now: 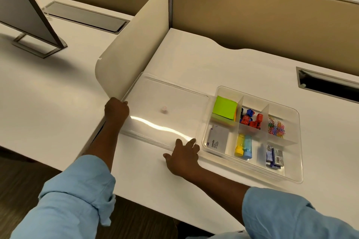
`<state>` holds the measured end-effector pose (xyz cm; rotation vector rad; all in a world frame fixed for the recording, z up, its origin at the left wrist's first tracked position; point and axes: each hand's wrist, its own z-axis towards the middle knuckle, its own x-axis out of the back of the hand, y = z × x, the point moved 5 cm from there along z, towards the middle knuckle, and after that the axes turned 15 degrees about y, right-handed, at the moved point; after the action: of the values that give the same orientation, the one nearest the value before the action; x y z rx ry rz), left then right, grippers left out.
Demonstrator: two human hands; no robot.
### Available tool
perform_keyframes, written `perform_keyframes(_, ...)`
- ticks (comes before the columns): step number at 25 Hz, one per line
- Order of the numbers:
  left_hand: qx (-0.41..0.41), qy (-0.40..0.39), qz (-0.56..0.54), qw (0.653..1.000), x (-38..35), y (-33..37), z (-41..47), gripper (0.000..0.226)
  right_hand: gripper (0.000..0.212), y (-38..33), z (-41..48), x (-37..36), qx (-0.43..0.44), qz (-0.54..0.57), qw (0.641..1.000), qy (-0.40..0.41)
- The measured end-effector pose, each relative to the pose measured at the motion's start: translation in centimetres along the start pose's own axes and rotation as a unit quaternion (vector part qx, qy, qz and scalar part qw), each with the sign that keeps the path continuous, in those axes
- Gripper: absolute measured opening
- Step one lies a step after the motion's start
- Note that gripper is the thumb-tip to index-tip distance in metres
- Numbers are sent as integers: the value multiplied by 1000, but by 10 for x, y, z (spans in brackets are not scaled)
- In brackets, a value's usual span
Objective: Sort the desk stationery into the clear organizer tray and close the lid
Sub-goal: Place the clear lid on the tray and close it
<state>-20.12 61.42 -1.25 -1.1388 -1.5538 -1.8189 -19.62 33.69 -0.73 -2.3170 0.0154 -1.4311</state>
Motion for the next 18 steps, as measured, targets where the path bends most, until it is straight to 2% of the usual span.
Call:
perform_keyframes(4,92,-19,-147,985,14,-14,9,19,63,5,-2,6,11,20,1000,-4)
perform_keyframes(6,117,-10,-188,975,20,-20,8,19,68,7,-4,7,19,29,999,-10)
perform_keyframes(9,115,3,-199,973,32,-21,2,18,75,8,-8,10,33,43,998,-15)
perform_keyframes(18,100,66,-205,971,93,-25,-14,25,77,12,-25,25,138,72,987,40)
